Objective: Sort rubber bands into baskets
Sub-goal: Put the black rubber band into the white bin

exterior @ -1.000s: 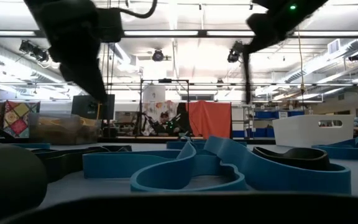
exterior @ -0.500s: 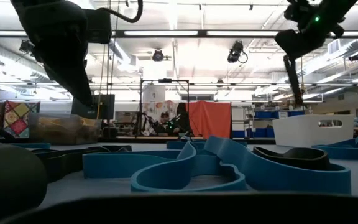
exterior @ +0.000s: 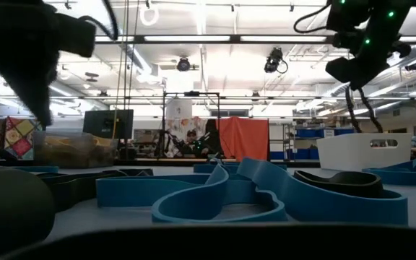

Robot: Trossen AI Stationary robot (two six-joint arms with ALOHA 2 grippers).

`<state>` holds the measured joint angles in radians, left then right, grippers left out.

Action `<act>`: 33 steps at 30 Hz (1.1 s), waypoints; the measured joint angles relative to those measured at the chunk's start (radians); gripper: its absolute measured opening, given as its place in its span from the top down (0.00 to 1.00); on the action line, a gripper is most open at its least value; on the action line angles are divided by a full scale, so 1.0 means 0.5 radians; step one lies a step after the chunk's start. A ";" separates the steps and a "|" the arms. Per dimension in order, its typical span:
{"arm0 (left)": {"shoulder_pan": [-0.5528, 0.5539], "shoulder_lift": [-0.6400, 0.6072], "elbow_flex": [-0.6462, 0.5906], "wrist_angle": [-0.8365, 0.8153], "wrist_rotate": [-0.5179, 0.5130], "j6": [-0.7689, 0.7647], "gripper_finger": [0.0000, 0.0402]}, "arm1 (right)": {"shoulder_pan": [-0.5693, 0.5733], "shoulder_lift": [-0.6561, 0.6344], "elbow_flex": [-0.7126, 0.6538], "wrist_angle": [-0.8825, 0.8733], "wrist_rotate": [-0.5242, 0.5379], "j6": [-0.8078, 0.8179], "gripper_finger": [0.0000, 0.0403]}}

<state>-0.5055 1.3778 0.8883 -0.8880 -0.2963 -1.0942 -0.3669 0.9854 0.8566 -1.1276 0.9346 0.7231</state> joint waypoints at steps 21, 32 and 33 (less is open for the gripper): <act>-0.056 -0.009 0.000 -0.332 0.529 -0.230 0.70 | 0.014 0.058 0.000 0.037 -0.240 -0.016 0.22; -0.056 -0.009 0.000 -0.609 0.721 -0.441 0.70 | 0.365 0.057 -0.015 0.345 -0.390 -0.077 0.24; -0.056 -0.009 -0.001 -0.647 0.728 -0.462 0.70 | 0.391 0.057 -0.035 0.379 -0.390 -0.082 0.25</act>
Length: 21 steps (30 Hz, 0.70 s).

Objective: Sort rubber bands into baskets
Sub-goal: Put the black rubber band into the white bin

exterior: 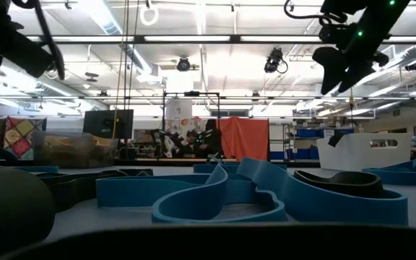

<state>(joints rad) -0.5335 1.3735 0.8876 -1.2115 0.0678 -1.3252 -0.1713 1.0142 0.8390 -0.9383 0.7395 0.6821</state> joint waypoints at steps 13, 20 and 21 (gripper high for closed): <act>-0.013 0.002 -0.329 0.247 0.263 -0.234 0.70 | 0.131 0.001 -0.362 0.304 -0.024 -0.010 0.27; -0.012 0.002 -0.534 0.419 0.360 -0.255 0.70 | 0.131 0.001 -0.381 0.359 -0.051 -0.061 0.28; -0.012 0.002 -0.569 0.471 0.363 -0.255 0.70 | 0.131 0.001 -0.381 0.378 -0.055 -0.072 0.29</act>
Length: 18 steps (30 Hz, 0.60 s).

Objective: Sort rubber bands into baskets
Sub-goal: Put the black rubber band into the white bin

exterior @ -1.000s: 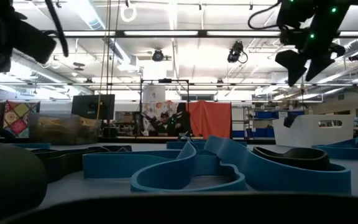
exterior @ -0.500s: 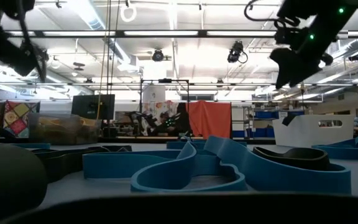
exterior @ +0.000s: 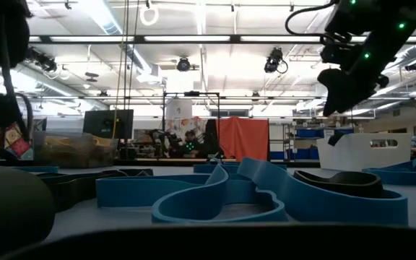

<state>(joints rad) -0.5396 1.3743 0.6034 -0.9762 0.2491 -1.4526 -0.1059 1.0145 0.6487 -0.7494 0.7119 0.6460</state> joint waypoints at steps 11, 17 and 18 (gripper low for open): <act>0.002 -0.004 -0.087 0.116 0.017 -0.048 0.84 | 0.000 0.000 0.000 0.077 -0.017 -0.043 0.32; -0.003 0.001 -0.019 0.080 -0.132 -0.005 0.99 | 0.000 0.000 0.000 0.082 -0.022 -0.043 0.34; -0.003 0.005 0.013 0.067 -0.217 0.022 0.99 | 0.000 0.000 0.000 0.083 -0.029 -0.043 0.34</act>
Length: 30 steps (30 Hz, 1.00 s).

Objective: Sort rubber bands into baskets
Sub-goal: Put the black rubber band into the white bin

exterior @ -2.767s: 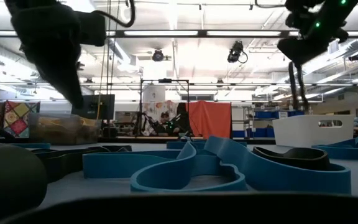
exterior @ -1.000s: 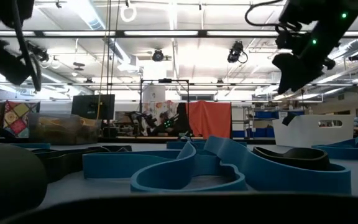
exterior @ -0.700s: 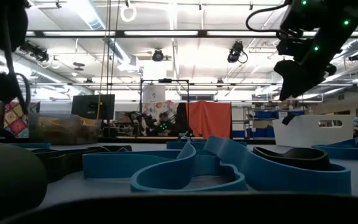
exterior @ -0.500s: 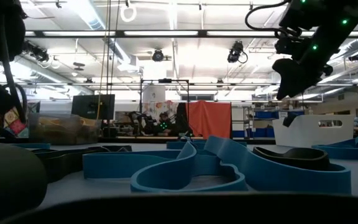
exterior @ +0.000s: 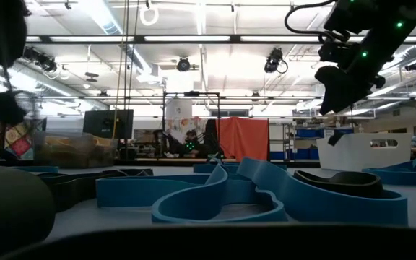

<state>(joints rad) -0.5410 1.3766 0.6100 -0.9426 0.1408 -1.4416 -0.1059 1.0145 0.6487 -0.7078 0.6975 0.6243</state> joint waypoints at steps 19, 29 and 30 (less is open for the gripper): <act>0.008 -0.003 0.996 -0.216 -1.025 0.508 0.98 | 0.000 0.000 0.000 0.120 -0.181 -0.068 0.37; -0.009 -0.006 0.796 -0.453 -0.925 -0.033 0.64 | 0.001 0.000 0.000 0.119 -0.230 -0.088 0.37; -0.008 -0.006 0.750 -0.437 -0.911 -0.075 0.60 | 0.001 0.000 0.000 0.119 -0.231 -0.089 0.37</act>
<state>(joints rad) -0.5450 1.3739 0.9852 -1.1613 -0.3146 -1.4791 -0.1055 1.0145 0.6487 -0.6483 0.5819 0.5800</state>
